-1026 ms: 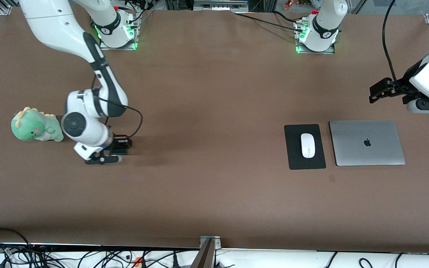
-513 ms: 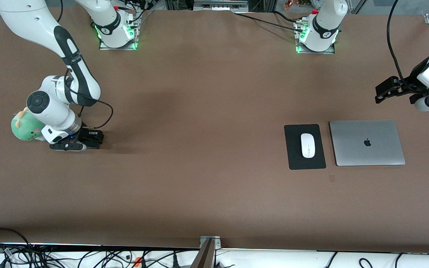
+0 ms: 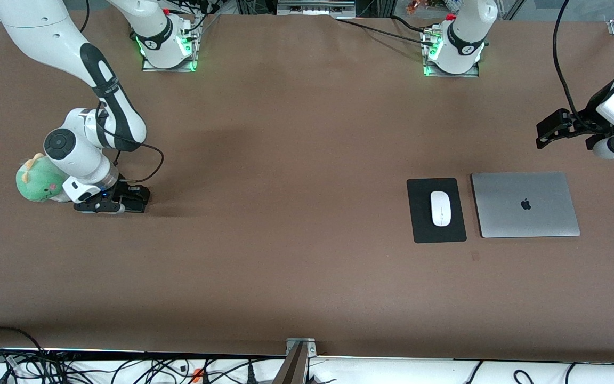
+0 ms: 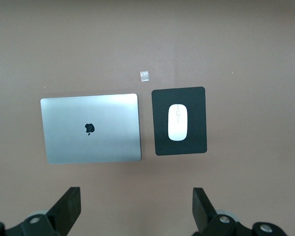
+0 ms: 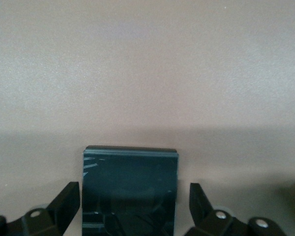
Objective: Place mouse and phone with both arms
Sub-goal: 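Lower the black phone beside the green plush and open the right gripper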
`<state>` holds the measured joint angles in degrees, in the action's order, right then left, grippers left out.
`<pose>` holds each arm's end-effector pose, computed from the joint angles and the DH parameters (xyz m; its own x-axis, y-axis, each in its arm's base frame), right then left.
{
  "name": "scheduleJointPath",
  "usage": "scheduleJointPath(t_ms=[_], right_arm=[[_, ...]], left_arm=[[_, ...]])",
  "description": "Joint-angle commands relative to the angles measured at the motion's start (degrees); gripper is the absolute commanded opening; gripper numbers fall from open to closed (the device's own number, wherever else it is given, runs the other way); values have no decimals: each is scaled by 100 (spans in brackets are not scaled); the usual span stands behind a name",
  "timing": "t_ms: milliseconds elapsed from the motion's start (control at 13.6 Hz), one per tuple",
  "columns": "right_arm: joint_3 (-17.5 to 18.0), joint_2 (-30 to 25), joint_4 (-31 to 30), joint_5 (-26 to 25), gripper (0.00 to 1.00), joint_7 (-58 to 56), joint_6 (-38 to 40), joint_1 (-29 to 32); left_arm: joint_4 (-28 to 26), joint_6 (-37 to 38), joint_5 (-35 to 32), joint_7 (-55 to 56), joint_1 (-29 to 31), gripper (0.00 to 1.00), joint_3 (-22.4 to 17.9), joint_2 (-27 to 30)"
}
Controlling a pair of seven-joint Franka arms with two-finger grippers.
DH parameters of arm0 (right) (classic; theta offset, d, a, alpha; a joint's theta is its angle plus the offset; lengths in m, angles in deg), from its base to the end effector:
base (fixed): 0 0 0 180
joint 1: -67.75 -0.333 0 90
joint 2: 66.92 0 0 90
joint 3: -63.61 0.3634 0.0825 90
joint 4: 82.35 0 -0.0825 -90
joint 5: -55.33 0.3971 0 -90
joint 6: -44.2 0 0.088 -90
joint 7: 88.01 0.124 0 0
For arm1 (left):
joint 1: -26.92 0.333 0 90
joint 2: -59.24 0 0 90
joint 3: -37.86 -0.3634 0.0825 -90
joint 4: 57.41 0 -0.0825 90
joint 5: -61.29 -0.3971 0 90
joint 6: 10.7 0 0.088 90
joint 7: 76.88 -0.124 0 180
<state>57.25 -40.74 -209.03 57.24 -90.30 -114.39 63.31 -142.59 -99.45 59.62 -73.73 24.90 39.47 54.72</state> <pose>0.5889 -0.0211 0.1940 0.9948 -0.0082 0.1020 -0.0121 -0.9992 0.0377 0.5926 -0.0332 0.6480 0.9999 -0.0077 -0.0150 -0.0081 -0.9996 -0.0278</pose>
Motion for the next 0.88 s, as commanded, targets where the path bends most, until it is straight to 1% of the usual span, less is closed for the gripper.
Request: scheduleJointPath(t_ms=[0,293,806], right_arm=[[117,-174,47,19,100,-113,204,110],[135,-543,704,19,100,-105,1695,101],[100,-1334,2479,28,100,-96,5026,101]], left_arm=[[160,42,0,-25,-26,100,-3,-59],[160,42,9,-25,-35,100,-3,-59],[160,42,141,-17,-9,100,-12,-59]])
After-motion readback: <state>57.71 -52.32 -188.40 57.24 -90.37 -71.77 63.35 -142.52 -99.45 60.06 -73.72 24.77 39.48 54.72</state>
